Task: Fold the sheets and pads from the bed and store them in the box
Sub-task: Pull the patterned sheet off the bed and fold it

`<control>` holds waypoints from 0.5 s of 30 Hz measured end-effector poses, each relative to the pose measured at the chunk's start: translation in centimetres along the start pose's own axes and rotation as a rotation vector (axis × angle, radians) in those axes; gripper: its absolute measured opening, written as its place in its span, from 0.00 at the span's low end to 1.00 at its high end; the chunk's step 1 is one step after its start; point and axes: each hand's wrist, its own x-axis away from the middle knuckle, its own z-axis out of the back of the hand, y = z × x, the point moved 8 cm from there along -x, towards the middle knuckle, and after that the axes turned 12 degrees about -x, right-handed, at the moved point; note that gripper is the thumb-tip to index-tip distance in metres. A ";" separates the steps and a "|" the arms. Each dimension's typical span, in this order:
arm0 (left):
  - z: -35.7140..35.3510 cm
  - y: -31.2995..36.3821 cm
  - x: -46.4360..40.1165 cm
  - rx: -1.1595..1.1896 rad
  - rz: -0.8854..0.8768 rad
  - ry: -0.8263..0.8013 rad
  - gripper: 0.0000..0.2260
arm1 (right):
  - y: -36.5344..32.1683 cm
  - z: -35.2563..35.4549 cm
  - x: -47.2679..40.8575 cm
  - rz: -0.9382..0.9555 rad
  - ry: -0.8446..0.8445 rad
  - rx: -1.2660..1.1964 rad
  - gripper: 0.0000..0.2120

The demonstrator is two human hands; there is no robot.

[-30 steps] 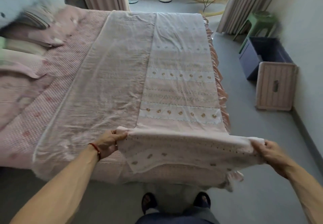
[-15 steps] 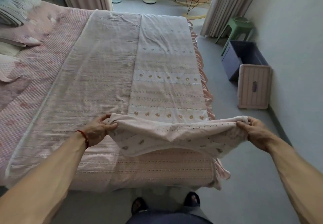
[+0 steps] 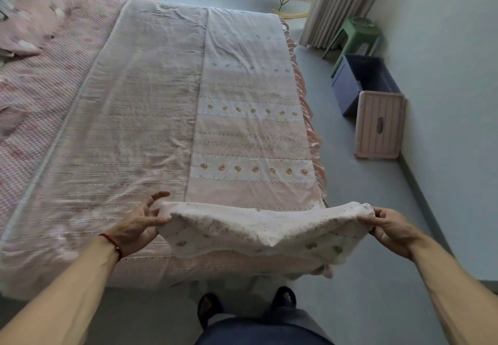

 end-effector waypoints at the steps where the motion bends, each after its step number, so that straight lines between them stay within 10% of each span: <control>1: 0.1 -0.5 0.4 -0.061 0.005 0.005 0.25 | 0.4 0.2 -0.1 -0.005 -0.005 0.029 0.26; 4: 0.5 -2.9 2.3 -0.191 0.001 0.158 0.12 | 1.5 0.8 0.6 0.043 -0.036 0.083 0.14; 9: 0.8 -7.8 6.4 -0.223 -0.042 0.421 0.12 | 3.5 2.8 1.7 0.100 -0.086 0.212 0.30; 15: -0.3 -16.9 12.0 -0.283 0.065 0.552 0.10 | 11.0 7.6 4.9 -0.056 -0.188 0.301 0.11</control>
